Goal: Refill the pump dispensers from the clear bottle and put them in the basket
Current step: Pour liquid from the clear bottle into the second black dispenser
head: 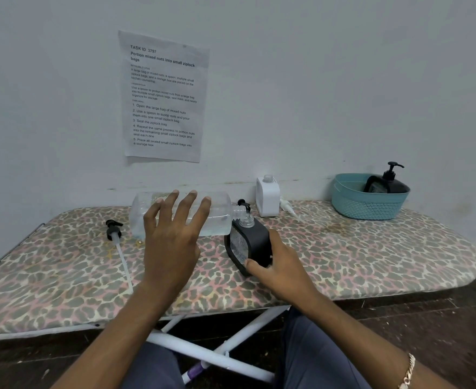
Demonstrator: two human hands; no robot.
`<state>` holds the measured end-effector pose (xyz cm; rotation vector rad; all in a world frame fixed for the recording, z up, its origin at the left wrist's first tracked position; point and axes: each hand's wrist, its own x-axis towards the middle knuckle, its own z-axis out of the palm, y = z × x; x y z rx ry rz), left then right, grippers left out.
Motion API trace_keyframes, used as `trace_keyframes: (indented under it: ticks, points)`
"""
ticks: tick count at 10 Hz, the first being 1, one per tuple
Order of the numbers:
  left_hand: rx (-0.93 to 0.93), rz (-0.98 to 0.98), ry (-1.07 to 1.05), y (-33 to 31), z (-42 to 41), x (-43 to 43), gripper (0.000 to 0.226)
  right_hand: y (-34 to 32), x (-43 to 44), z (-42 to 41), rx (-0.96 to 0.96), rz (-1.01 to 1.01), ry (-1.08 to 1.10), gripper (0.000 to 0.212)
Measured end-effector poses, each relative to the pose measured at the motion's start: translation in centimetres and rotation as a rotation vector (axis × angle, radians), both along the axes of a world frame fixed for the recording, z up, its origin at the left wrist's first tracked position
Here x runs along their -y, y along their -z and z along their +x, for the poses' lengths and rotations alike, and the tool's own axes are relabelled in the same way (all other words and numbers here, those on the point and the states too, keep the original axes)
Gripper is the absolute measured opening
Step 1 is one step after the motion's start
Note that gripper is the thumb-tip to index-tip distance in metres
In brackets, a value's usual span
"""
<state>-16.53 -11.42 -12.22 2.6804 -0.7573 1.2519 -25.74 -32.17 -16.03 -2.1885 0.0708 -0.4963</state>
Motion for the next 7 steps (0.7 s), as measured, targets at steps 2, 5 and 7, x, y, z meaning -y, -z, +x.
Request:
trace_keyframes:
  ticks: [2,5,7]
  points:
    - [-0.009,0.008,-0.002,-0.01,0.05,0.01,0.086,-0.14,-0.04,-0.16,-0.002,0.01,-0.004,0.049]
    - [-0.014,0.015,-0.014,-0.07,0.02,0.01,0.086,-0.14,-0.1,-0.16,-0.004,0.015,-0.004,0.049]
    - [-0.016,0.015,-0.015,-0.1,0.0,0.02,0.086,-0.09,-0.05,-0.07,-0.012,0.007,0.003,0.049]
